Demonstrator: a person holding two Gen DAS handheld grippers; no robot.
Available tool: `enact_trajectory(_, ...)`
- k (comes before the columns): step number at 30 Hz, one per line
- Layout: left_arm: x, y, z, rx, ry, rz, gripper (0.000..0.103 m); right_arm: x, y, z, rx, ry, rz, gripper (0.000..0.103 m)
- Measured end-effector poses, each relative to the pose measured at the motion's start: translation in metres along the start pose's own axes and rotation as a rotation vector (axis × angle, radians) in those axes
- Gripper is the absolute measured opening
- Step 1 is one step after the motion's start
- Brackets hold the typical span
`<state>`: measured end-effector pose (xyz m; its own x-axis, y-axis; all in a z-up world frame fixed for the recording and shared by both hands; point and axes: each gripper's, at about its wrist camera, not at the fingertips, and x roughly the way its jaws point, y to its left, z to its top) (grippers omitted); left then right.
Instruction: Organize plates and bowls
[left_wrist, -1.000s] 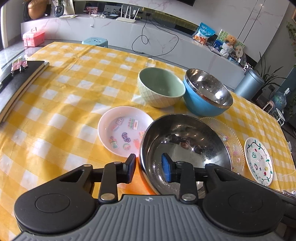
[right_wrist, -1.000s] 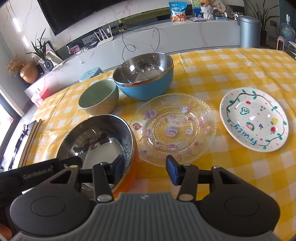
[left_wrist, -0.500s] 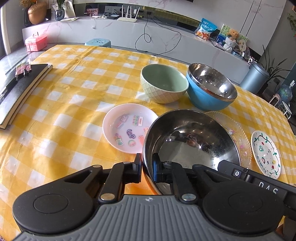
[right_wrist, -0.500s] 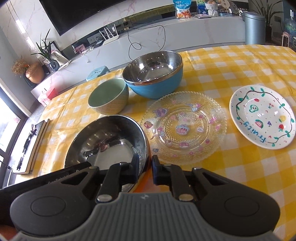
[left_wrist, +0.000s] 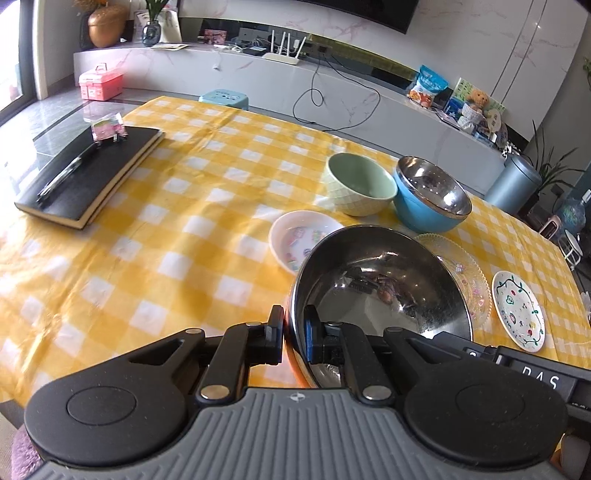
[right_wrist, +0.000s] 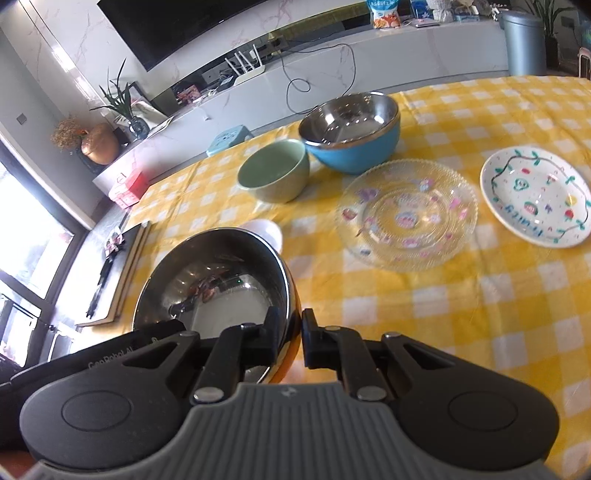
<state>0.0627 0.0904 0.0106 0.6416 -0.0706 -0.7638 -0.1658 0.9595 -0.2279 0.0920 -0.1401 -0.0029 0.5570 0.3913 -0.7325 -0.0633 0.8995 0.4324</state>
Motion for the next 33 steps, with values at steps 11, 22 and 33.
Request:
enact_trajectory(11,-0.015,0.029,-0.019,-0.049,0.014,-0.004,0.012,-0.009,0.026,-0.025,-0.047,0.027,-0.008,0.01)
enact_trajectory(22,-0.005,0.038,-0.032,-0.058,0.078,-0.022,0.013,0.001,0.029,-0.036,-0.065,0.083,-0.075,0.009)
enact_trajectory(33,0.003,0.037,-0.037,-0.071,0.114,-0.038,0.014,0.008,0.014,-0.04,-0.014,0.132,-0.084,0.009)
